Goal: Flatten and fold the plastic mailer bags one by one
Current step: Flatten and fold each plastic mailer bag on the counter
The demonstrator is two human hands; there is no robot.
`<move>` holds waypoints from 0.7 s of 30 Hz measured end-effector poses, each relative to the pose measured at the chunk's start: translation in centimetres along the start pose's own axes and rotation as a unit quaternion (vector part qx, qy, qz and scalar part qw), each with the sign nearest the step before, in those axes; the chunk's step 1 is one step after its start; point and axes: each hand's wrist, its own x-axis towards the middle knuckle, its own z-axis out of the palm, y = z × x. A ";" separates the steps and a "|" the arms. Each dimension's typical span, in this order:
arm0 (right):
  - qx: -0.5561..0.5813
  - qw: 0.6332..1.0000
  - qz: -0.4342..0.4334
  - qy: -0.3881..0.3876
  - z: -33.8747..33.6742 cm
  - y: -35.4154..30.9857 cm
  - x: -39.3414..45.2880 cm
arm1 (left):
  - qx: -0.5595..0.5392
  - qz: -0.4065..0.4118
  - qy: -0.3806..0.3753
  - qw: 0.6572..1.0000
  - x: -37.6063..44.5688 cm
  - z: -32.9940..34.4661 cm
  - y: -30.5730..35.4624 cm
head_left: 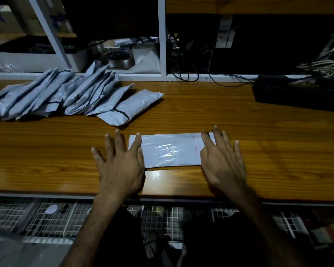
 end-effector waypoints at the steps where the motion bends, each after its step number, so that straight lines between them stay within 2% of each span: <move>1: -0.001 1.000 -0.001 -0.001 -0.1 0.1 0.0 | -0.001 0.000 0.000 1.000 0.0 -0.1 -0.1; 21: 0.008 0.999 -0.021 -0.023 -1.3 2.9 -0.3 | -0.007 -0.015 0.008 1.000 -0.7 -0.3 -1.6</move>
